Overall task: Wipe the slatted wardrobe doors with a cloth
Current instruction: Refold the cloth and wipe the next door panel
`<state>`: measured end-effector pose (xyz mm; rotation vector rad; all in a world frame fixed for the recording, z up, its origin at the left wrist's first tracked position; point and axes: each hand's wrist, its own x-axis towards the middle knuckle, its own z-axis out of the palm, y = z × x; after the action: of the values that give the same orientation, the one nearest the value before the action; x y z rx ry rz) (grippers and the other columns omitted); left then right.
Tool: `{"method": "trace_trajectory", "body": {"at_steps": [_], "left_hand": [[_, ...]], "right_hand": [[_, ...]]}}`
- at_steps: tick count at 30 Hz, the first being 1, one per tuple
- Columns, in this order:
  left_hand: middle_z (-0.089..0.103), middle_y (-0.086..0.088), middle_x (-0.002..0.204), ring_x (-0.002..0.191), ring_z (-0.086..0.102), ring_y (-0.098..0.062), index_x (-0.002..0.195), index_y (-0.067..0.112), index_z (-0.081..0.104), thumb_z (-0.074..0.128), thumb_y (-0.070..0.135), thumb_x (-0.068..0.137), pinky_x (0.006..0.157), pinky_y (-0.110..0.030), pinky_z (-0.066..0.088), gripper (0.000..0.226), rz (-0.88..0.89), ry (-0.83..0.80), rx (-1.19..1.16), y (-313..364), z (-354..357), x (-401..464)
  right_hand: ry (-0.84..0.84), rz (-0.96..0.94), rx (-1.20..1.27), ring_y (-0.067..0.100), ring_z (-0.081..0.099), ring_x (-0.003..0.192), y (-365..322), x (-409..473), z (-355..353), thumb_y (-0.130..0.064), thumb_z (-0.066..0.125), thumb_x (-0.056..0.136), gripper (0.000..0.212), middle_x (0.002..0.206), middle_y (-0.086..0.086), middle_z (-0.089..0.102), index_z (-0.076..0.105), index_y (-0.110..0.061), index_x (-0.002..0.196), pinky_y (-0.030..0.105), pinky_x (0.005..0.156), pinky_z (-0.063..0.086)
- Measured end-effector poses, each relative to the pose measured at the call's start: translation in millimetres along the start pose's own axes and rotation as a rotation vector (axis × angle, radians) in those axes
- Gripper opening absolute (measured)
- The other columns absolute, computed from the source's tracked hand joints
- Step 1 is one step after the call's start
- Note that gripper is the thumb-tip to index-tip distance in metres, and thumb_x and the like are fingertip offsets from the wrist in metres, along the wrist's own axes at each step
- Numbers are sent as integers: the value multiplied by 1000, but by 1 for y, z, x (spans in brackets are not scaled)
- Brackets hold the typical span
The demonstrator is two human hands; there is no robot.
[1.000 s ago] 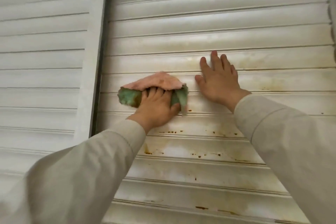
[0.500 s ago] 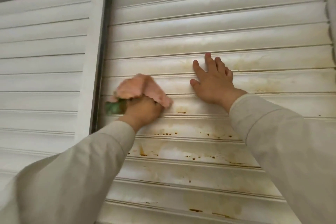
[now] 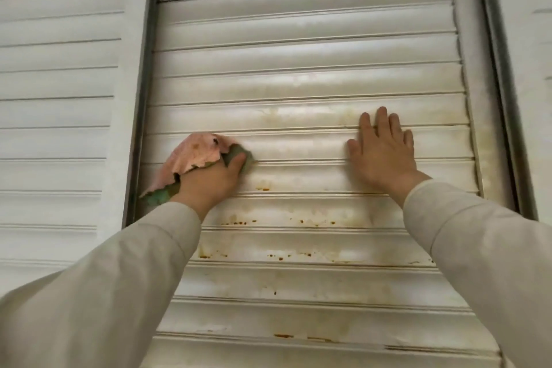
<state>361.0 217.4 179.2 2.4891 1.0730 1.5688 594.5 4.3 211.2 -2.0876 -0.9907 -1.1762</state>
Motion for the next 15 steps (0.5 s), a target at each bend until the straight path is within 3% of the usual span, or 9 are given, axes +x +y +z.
{"method": "trace_trajectory", "body": {"at_steps": [2,5,8,12,14,15], "left_hand": [[33,-13,157,144,29,-34,152,22,34,24,70,94,119,-47,23,76,106,62,191,17,0,5],[28,-11,159,146,23,-35,152,25,32,31,62,99,121,-48,17,64,353,-31,268,65,8,10],[46,-4,150,136,41,-27,144,31,45,39,60,97,116,-38,29,56,527,-152,204,110,23,10],[56,14,136,127,51,-11,137,39,53,50,68,90,115,-34,35,55,406,-330,-330,94,26,24],[52,14,141,133,47,-10,141,35,51,50,64,92,119,-32,27,57,291,-193,-453,53,13,31],[52,11,141,134,46,-13,145,26,47,49,52,99,119,-30,26,54,204,-137,-523,31,5,35]], "right_hand": [[-19,-9,-1,34,-4,150,-6,1,0,-50,22,101,66,164,13,-5,11,-16,157,52,121,5],[-23,4,-29,37,-1,149,-14,4,-1,-52,21,102,67,164,17,-3,13,-14,157,51,121,5],[25,23,-71,38,1,149,-13,2,7,-51,23,101,67,163,18,0,12,-15,157,52,120,7],[108,68,-77,39,11,148,-13,2,14,-46,22,100,62,163,17,11,22,-16,155,53,119,10],[130,98,-58,39,16,146,-15,4,13,-42,21,101,58,161,17,18,30,-15,152,53,119,12],[133,106,-52,39,18,146,-17,5,11,-41,20,101,57,160,16,20,33,-15,150,54,118,13]]}}
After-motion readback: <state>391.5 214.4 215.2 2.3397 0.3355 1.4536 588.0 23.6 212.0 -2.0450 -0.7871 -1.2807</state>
